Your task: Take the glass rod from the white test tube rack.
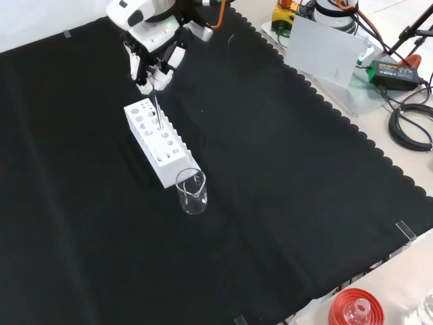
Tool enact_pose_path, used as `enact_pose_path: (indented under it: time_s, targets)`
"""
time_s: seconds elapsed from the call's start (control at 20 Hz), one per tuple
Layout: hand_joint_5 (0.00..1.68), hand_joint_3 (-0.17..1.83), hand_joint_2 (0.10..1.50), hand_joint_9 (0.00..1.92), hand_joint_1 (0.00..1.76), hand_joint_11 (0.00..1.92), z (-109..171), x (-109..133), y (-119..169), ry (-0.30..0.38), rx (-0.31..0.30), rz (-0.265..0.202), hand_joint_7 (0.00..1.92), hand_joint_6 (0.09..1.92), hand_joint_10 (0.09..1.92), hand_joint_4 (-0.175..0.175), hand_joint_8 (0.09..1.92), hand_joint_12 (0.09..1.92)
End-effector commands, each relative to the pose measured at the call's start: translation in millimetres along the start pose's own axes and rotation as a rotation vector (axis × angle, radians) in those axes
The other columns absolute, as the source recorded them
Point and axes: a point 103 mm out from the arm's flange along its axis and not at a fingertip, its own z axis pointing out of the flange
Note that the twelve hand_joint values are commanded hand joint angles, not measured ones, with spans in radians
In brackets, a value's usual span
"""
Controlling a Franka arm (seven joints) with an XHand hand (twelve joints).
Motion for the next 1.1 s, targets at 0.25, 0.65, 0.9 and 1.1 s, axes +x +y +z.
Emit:
enact_pose_path:
  time_s: [0.25,0.65,0.9,1.1]
  targets:
    - [1.03,-0.17,1.13,1.78,1.31,1.55,-22.3,1.0,-26.4,-0.041,-0.015,0.016,1.25,0.68,0.33,-0.175,0.84,0.65]
    - [1.03,-0.17,1.13,1.79,1.31,1.56,-41.8,3.3,-45.3,-0.028,-0.035,0.023,1.25,0.68,0.34,-0.175,0.84,0.65]
    - [1.03,-0.17,1.12,1.79,1.31,1.56,-55.4,4.2,-57.1,-0.016,-0.059,0.035,1.25,0.68,0.34,-0.175,0.85,0.65]
    - [1.03,-0.16,1.12,1.79,1.31,1.56,-63.7,4.6,-65.4,-0.008,-0.077,0.039,1.24,0.68,0.35,-0.175,0.85,0.65]
